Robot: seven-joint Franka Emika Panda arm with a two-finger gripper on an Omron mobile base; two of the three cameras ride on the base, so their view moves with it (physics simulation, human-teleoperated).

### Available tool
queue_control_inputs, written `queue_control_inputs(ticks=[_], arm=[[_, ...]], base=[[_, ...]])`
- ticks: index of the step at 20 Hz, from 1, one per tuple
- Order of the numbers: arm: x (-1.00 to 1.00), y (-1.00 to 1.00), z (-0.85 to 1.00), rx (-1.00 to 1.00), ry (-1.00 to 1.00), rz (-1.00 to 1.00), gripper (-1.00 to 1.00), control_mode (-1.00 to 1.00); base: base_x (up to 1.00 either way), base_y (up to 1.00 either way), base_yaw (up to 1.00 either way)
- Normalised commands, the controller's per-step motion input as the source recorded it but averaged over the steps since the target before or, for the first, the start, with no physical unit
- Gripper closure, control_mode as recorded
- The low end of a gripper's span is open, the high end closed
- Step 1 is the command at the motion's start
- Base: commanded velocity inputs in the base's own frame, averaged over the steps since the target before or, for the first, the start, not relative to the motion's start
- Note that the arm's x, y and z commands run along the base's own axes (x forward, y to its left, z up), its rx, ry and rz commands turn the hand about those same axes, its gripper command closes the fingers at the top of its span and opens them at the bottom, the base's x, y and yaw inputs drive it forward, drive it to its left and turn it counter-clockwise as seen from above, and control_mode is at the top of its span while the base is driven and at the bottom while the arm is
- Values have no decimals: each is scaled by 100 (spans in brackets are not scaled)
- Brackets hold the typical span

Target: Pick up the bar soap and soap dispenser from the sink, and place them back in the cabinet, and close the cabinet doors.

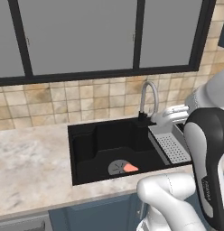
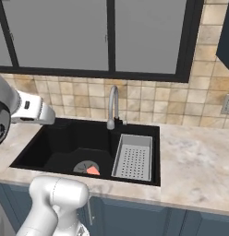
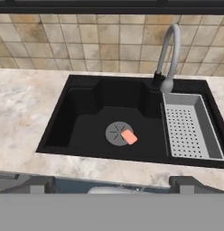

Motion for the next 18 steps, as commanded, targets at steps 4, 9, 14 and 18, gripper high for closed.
queue_control_inputs(ticks=[4, 9, 14, 18], arm=[[51, 0, 0, 0, 3, 0, -100, -100], [47, -1, 0, 1, 7, 0, -100, -100], [21, -6, -6, 0, 10, 2, -100, -100], [4, 0, -10, 0, 10, 1, -100, -100]], base=[[0, 0, 0], [0, 0, 0], [0, 0, 0], [0, 0, 0]])
